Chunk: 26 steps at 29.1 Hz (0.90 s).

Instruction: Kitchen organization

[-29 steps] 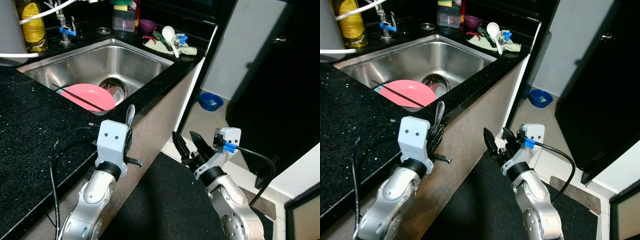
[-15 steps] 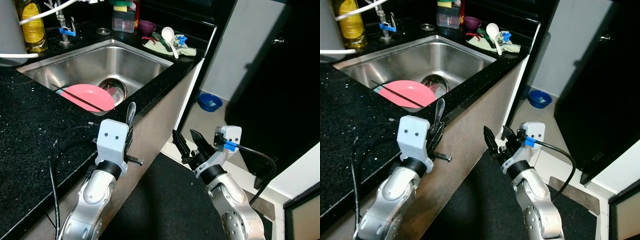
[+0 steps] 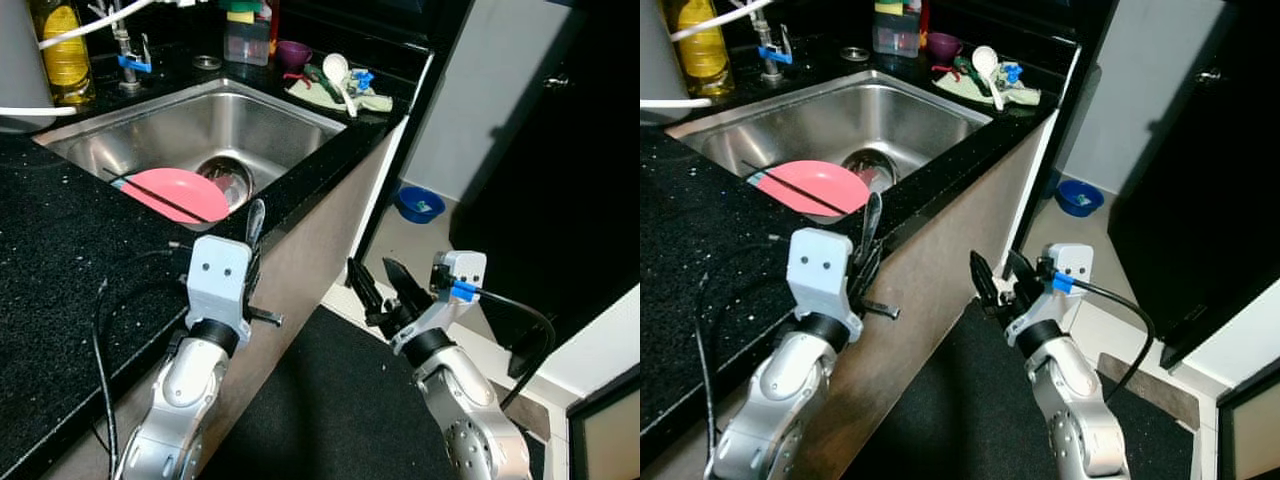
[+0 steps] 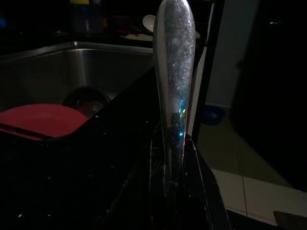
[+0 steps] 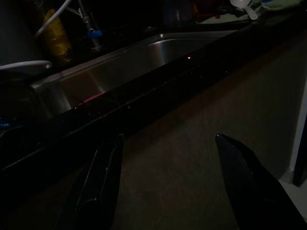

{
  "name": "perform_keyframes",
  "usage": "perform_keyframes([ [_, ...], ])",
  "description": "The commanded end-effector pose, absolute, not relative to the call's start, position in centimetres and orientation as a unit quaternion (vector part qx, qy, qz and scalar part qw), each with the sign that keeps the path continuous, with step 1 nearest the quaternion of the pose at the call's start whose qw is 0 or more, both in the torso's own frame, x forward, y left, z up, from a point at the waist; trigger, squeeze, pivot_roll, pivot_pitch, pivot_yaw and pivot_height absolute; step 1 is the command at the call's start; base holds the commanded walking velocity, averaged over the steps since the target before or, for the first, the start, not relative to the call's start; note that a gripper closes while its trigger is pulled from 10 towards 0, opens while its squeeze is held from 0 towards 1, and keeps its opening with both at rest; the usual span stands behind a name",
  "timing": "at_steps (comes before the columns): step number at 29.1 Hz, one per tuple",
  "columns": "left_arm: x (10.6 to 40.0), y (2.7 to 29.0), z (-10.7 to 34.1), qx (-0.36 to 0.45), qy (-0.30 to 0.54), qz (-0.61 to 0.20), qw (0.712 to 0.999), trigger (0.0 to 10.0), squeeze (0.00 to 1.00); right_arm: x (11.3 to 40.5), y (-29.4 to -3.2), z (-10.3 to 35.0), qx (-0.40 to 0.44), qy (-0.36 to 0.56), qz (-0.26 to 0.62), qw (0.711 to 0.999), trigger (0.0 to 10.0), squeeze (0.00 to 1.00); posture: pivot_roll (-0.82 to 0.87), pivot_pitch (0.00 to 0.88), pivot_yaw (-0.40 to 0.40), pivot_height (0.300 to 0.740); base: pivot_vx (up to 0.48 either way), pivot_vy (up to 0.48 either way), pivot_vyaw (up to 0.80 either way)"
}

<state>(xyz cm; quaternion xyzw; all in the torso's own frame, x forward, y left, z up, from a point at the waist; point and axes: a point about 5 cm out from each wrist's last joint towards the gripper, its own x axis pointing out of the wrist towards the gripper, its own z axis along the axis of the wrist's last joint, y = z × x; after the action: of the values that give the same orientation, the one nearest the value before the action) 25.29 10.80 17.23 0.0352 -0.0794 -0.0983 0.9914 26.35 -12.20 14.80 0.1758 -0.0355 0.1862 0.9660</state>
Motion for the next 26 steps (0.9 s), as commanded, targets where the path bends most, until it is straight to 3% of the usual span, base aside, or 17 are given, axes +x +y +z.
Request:
perform_keyframes([
  [1,25.36,10.18,17.27,0.039,-0.082,-0.107,0.99,10.0,0.0,26.47,-12.71,14.63,0.172,-0.029,0.181,0.968,10.0,0.0,0.01,0.021,-0.189,0.74,0.0,0.0,0.0],
  [22,25.56,10.07,17.14,0.043,-0.079,-0.12,0.989,10.0,0.0,26.54,-12.23,14.61,0.174,-0.031,0.187,0.966,10.0,0.0,0.02,0.026,-0.174,0.74,0.0,0.0,0.0],
  [26,25.45,10.03,17.35,0.043,-0.084,-0.125,0.988,10.0,0.0,26.44,-12.24,14.79,0.185,-0.039,0.191,0.963,10.0,0.0,0.04,0.019,-0.172,0.74,0.0,0.0,0.8],
])
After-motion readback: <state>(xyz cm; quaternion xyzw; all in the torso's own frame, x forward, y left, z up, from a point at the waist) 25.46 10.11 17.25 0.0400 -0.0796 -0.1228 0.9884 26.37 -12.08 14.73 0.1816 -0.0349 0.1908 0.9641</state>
